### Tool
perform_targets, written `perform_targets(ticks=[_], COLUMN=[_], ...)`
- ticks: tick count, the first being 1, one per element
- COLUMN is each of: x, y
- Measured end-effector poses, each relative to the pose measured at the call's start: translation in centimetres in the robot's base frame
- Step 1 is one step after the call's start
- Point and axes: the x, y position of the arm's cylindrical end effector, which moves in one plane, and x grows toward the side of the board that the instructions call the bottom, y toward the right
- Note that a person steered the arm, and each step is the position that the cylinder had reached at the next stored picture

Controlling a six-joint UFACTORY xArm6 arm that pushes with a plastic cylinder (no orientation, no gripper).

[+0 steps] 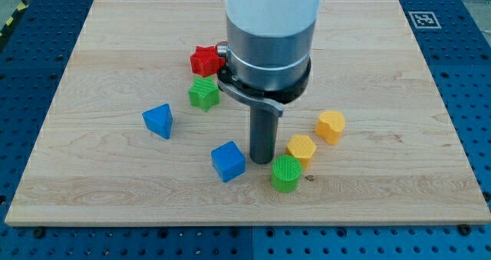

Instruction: Move the green circle to the bottom right of the cube

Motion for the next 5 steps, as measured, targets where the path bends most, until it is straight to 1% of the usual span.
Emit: perform_targets(ticks=[2, 5], x=[0.7, -0.9], y=[3.4, 7.4])
